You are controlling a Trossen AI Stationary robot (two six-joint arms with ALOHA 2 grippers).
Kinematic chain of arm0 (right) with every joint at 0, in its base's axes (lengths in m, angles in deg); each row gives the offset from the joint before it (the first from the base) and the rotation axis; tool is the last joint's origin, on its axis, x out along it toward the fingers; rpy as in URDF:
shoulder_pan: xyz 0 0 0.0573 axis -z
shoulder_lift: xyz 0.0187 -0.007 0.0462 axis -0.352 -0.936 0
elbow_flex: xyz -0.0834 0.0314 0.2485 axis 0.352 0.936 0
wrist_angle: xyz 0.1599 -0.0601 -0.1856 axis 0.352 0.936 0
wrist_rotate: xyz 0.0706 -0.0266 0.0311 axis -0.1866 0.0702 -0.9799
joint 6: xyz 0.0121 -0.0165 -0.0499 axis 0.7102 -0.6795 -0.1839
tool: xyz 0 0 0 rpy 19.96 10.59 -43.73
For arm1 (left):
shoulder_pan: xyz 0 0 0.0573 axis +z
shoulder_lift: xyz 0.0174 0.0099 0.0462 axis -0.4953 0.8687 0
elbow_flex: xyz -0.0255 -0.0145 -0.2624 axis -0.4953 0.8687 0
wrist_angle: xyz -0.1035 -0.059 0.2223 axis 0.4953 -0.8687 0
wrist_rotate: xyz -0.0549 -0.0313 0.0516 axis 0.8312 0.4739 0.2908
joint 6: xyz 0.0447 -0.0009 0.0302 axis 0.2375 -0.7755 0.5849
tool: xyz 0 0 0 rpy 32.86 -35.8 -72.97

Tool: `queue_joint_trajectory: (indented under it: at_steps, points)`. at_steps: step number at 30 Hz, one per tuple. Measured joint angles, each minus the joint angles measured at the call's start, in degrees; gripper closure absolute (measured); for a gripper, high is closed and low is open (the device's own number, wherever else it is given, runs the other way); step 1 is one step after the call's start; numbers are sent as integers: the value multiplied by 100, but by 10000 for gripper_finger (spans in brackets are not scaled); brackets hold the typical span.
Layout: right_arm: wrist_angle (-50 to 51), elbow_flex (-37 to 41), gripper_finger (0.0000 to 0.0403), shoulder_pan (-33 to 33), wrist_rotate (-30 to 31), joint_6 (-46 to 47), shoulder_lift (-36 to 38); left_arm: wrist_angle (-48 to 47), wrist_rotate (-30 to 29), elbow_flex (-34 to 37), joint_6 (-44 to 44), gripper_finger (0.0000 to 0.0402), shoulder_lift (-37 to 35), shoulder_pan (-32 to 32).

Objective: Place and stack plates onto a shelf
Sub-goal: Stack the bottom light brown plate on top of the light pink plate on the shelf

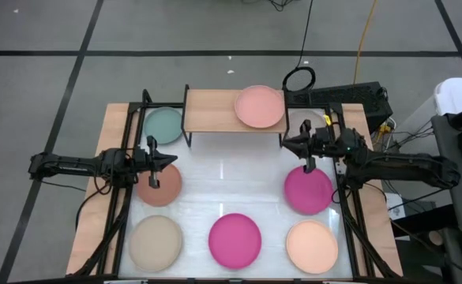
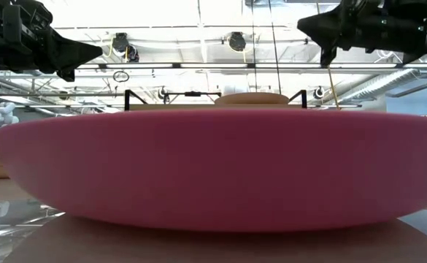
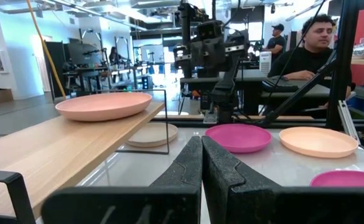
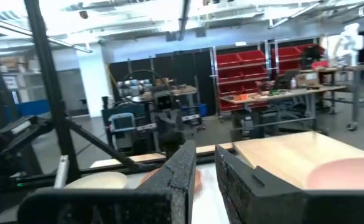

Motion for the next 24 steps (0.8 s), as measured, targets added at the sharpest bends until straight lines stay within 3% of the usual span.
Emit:
queue_joint_trajectory:
  at_steps: [11,15,24]
  points:
    - [-1,-54,355,-256,179,-159,-94,0,-9,0,316,400,0,0]
    - [2,-54,355,-302,175,-196,-184,47,7,0,-52,400,0,0]
    - [-84,-54,355,-300,302,-192,-229,504,609,-2,153,400,0,-1]
